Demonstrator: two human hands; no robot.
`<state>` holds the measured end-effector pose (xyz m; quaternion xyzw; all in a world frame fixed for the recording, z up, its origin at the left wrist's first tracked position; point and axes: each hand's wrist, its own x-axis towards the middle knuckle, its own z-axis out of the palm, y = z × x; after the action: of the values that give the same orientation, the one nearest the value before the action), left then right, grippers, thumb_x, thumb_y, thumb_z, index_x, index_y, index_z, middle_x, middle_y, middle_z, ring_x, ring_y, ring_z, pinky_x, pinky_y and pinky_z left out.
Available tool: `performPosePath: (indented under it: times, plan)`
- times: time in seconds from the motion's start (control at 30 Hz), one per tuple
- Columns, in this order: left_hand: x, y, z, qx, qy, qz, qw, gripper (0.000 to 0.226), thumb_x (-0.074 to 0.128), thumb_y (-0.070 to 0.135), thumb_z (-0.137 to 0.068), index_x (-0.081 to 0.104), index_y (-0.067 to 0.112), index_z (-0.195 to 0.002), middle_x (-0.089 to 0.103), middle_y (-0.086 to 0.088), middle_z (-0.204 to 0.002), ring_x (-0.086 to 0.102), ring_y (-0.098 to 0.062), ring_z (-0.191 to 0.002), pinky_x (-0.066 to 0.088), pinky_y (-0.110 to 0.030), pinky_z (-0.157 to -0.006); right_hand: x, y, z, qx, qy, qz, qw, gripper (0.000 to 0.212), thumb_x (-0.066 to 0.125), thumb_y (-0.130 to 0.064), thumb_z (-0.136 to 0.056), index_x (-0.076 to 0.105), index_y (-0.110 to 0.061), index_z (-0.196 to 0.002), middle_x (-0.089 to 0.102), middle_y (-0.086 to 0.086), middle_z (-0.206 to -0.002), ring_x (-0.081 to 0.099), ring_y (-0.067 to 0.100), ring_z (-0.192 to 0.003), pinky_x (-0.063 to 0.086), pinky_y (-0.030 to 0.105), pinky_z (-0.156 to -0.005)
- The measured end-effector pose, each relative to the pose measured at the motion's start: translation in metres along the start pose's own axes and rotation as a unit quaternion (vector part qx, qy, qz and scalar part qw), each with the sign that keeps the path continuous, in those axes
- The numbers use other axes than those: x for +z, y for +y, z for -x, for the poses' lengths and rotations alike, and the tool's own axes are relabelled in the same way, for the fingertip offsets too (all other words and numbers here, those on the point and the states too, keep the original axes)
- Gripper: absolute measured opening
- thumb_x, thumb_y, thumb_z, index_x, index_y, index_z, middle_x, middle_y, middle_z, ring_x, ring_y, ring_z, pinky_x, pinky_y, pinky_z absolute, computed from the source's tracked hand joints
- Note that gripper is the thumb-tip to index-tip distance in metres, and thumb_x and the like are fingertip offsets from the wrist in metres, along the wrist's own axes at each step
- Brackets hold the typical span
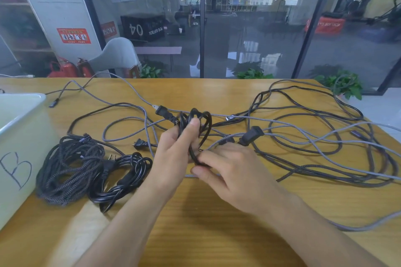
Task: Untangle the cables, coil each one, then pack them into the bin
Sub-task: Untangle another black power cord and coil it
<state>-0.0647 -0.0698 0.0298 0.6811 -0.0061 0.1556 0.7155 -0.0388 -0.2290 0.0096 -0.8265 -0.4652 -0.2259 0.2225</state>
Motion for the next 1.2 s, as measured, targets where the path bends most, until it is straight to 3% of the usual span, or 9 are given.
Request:
performPosePath:
  times: [0.23, 0.4, 0.5, 0.67, 0.73, 0.8, 0.93, 1.07, 1.2]
  plan:
    - [-0.005, -0.002, -0.005, 0.006, 0.024, 0.023, 0.999, 0.045, 0.05, 0.034, -0.108, 0.062, 0.02, -0.067, 0.044, -0.011, -0.073, 0.035, -0.014, -0.058, 0.032, -0.024, -0.057, -0.012, 0.007, -0.006, 0.084, 0.082, 0.124, 0.985, 0.027, 0.051, -0.032, -0.108, 0.073, -0.017, -0.101, 0.07, -0.004, -0.099, 0.062, 0.022, -0.111, 0.03, 0.044, -0.123]
    - [-0.005, -0.007, -0.005, 0.016, -0.006, -0.024, 1.0, 0.047, 0.045, 0.038, -0.109, 0.064, 0.017, -0.073, 0.051, -0.019, -0.079, 0.032, -0.016, -0.059, 0.031, -0.031, -0.062, -0.016, -0.011, -0.008, 0.117, -0.108, 0.169, 0.973, 0.017, 0.047, -0.025, -0.105, 0.056, -0.024, -0.119, 0.063, -0.003, -0.096, 0.065, 0.027, -0.086, 0.046, 0.036, -0.076]
    - [-0.007, -0.012, -0.006, 0.019, 0.008, -0.059, 0.998, 0.049, 0.044, 0.041, -0.109, 0.057, 0.014, -0.07, 0.046, -0.008, -0.074, 0.034, -0.014, -0.061, 0.031, -0.023, -0.057, -0.02, -0.016, -0.002, 0.097, -0.271, 0.166, 0.943, 0.064, 0.05, 0.002, -0.094, 0.026, -0.026, -0.146, 0.057, 0.002, -0.116, 0.061, 0.032, -0.085, 0.036, 0.037, -0.065]
    - [-0.012, -0.011, -0.01, 0.02, 0.037, -0.042, 0.998, 0.05, 0.043, 0.041, -0.11, 0.053, 0.028, -0.063, 0.037, -0.017, -0.075, 0.028, -0.018, -0.062, 0.025, -0.033, -0.058, -0.038, -0.003, -0.006, 0.109, -0.227, 0.219, 0.943, 0.047, 0.042, -0.029, -0.109, 0.024, -0.043, -0.15, 0.064, -0.009, -0.119, 0.068, 0.026, -0.1, 0.036, 0.038, -0.069]
    - [-0.015, -0.01, -0.011, 0.011, 0.054, -0.031, 0.998, 0.052, 0.044, 0.041, -0.11, 0.054, 0.03, -0.061, 0.039, -0.014, -0.078, 0.028, -0.017, -0.061, 0.024, -0.035, -0.059, -0.052, 0.013, 0.0, 0.185, -0.198, 0.14, 0.952, 0.033, 0.042, -0.042, -0.108, 0.04, -0.049, -0.141, 0.071, -0.012, -0.11, 0.069, 0.02, -0.099, 0.045, 0.036, -0.072]
    - [-0.017, -0.011, -0.013, 0.002, 0.062, -0.021, 0.998, 0.05, 0.045, 0.04, -0.11, 0.055, 0.029, -0.062, 0.042, -0.011, -0.078, 0.029, -0.016, -0.06, 0.024, -0.034, -0.06, -0.06, 0.025, 0.003, 0.289, -0.159, -0.13, 0.935, 0.02, 0.058, -0.033, -0.104, 0.059, -0.043, -0.122, 0.072, -0.007, -0.083, 0.069, 0.016, -0.074, 0.051, 0.029, -0.063]
    - [-0.014, -0.014, -0.013, -0.005, 0.02, -0.011, 1.0, 0.041, 0.045, 0.036, -0.111, 0.047, 0.019, -0.073, 0.045, -0.002, -0.073, 0.029, -0.014, -0.058, 0.025, -0.029, -0.058, -0.056, 0.021, -0.003, 0.341, 0.051, -0.561, 0.753, 0.032, 0.079, -0.023, -0.081, 0.071, -0.007, -0.107, 0.061, 0.001, -0.071, 0.057, 0.015, -0.062, 0.05, 0.027, -0.059]
    - [-0.004, -0.013, -0.004, -0.011, -0.073, 0.036, 0.997, 0.041, 0.049, 0.044, -0.104, 0.04, 0.022, -0.071, 0.031, -0.002, -0.069, 0.027, -0.016, -0.059, 0.019, -0.032, -0.056, -0.022, 0.007, -0.009, 0.397, 0.191, -0.568, 0.696, 0.043, 0.082, -0.039, -0.077, 0.073, -0.008, -0.106, 0.054, -0.005, -0.073, 0.052, 0.011, -0.074, 0.048, 0.033, -0.079]
    - [0.012, -0.008, 0.006, -0.05, -0.157, 0.122, 0.979, 0.046, 0.046, 0.046, -0.099, 0.025, 0.017, -0.07, 0.018, 0.001, -0.061, 0.014, -0.014, -0.052, 0.014, -0.03, -0.051, 0.0, 0.003, -0.009, 0.408, 0.19, -0.587, 0.673, 0.045, 0.078, -0.053, -0.08, 0.071, -0.036, -0.122, 0.072, 0.0, -0.123, 0.065, 0.015, -0.12, 0.04, 0.047, -0.118]
